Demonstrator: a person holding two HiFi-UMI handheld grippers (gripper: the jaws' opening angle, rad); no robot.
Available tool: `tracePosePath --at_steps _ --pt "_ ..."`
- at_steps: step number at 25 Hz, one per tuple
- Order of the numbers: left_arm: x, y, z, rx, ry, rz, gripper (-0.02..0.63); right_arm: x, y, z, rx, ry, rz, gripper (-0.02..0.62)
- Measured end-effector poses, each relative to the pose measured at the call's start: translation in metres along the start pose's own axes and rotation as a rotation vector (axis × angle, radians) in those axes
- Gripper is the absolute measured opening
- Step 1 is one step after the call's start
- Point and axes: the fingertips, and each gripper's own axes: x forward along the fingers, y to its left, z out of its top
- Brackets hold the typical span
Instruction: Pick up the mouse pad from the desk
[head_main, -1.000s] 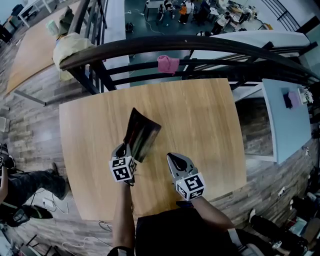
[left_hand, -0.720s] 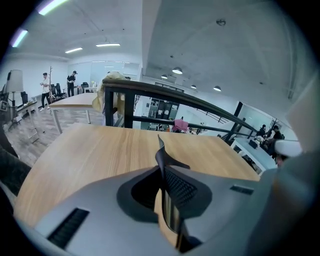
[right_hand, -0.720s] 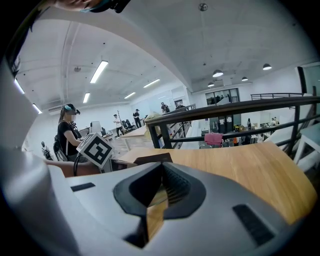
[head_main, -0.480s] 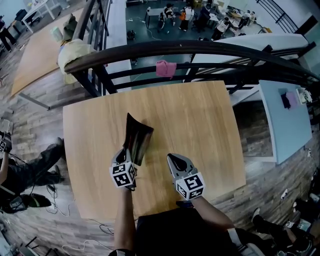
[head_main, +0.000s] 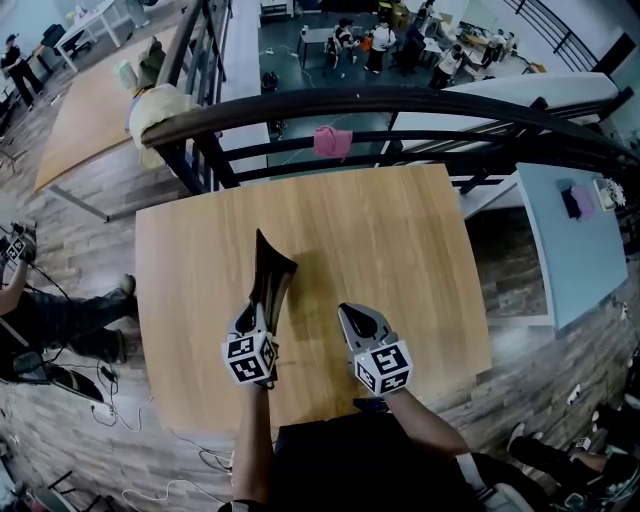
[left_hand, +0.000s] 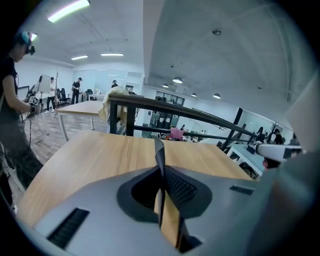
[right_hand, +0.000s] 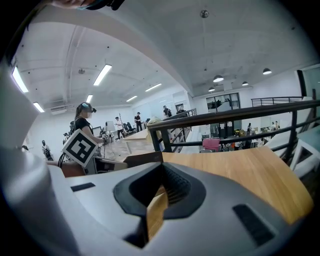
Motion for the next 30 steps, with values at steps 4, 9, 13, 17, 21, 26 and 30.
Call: tracePosePath --at_steps 4,9,13,17,21,26,30 --pt "-0.02 -0.008 0.003 -0.005 -0.028 0.003 0.043 -0.009 0.005 0.006 -0.008 -0.016 0.011 0.031" --pt "-0.051 -0.021 0.001 -0.024 -0.063 0.007 0.043 -0.027 0.009 0.013 -0.015 -0.04 0.024 0.031" --pt "-0.077 -0.032 -0.001 -0.041 -0.098 0.01 0.043 -0.04 0.013 0.015 -0.016 -0.057 0.041 0.031" --pt "-0.103 -0.04 0.001 -0.033 -0.131 0.016 0.043 -0.054 0.021 0.018 -0.018 -0.074 0.056 0.031" --pt "-0.127 -0.045 0.002 -0.033 -0.16 0.005 0.043 -0.065 0.032 0.019 -0.026 -0.084 0.065 0.031" --pt "-0.152 -0.045 -0.005 -0.057 -0.181 -0.026 0.043 -0.076 0.048 0.017 -0.029 -0.094 0.052 0.031" --pt "-0.173 -0.042 -0.01 -0.058 -0.197 -0.044 0.043 -0.084 0.063 0.01 -0.024 -0.093 0.036 0.031"
